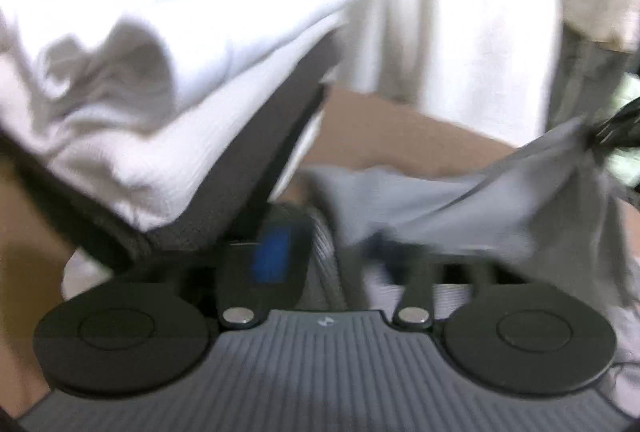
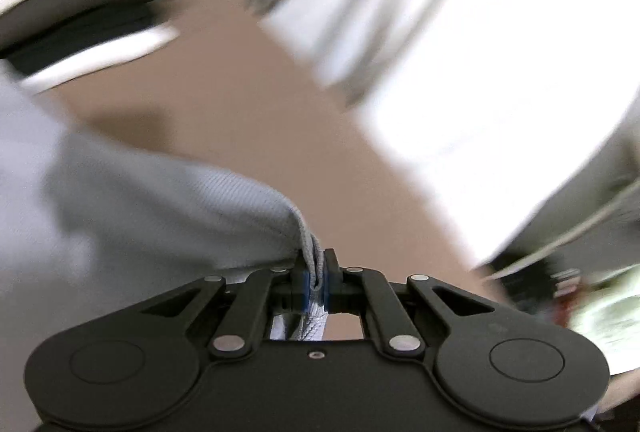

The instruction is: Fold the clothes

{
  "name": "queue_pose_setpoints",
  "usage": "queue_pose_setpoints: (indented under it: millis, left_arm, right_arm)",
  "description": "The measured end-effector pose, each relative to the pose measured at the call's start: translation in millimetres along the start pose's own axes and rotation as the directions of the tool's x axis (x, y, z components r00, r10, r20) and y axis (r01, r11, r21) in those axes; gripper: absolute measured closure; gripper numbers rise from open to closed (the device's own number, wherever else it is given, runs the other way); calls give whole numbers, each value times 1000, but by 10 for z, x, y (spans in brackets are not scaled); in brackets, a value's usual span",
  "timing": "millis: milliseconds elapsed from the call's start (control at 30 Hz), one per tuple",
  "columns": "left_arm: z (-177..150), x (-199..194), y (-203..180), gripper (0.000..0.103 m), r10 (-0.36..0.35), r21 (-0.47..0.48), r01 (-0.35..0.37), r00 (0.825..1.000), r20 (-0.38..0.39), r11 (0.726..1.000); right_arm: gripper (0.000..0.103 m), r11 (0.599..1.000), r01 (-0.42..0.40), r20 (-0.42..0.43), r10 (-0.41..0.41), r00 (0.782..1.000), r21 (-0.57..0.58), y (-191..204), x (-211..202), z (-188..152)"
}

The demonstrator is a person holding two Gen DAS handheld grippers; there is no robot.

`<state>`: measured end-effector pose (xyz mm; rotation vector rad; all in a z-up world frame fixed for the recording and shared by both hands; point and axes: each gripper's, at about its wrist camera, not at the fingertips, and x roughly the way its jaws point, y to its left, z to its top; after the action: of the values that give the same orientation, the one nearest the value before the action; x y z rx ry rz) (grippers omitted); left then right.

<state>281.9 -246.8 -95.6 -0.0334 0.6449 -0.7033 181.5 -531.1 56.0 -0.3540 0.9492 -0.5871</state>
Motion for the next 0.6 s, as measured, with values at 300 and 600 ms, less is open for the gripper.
queue_pose_setpoints:
  millis: [300,600]
  left_arm:
    - [-346,-4,395,26,-120,-144,90,969,-217,985]
    - [-182,343,205,25,-320,-346,230,919,-229,910]
  right_arm:
    - [90,974,199,-180,-179,967,103,-555,723,290]
    - [54,919,-5,-242,109,964,394,-507,458,-390]
